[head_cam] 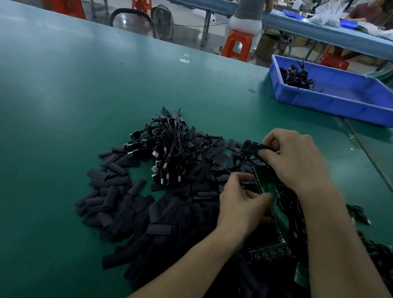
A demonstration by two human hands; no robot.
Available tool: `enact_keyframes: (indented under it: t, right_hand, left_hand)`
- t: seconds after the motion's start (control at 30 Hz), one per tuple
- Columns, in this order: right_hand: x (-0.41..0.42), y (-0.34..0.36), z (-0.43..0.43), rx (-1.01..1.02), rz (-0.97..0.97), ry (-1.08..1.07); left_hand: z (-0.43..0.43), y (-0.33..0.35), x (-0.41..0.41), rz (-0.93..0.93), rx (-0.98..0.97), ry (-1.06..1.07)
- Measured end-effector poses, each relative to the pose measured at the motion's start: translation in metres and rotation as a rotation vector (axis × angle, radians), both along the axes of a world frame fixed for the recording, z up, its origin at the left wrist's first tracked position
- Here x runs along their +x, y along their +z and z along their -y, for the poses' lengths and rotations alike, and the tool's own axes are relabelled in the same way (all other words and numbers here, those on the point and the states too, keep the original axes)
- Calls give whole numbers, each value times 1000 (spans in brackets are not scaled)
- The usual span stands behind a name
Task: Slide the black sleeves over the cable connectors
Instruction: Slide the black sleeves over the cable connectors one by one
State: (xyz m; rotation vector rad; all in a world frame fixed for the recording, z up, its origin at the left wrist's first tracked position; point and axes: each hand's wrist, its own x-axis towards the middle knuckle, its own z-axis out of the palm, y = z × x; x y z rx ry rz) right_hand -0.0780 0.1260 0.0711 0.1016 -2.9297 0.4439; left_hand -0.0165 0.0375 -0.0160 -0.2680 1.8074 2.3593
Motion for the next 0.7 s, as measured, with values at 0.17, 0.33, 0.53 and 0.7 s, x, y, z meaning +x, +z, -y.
enact_keyframes:
  t: [0.17, 0.33, 0.53, 0.7]
  right_hand:
    - [-10, -3, 7, -78, -228, -124]
    - [-21, 19, 12, -197, -502, -29]
    - [-25, 6, 23, -145, -82, 271]
    - [-17, -18, 9, -263, -46, 304]
  left_hand:
    - [-5, -8, 11, 9, -67, -12]
    - [-20, -11, 25, 45, -37, -85]
    - [-15, 4, 17, 30, -359, -246]
    - [38, 16, 14, -104, -727, -311]
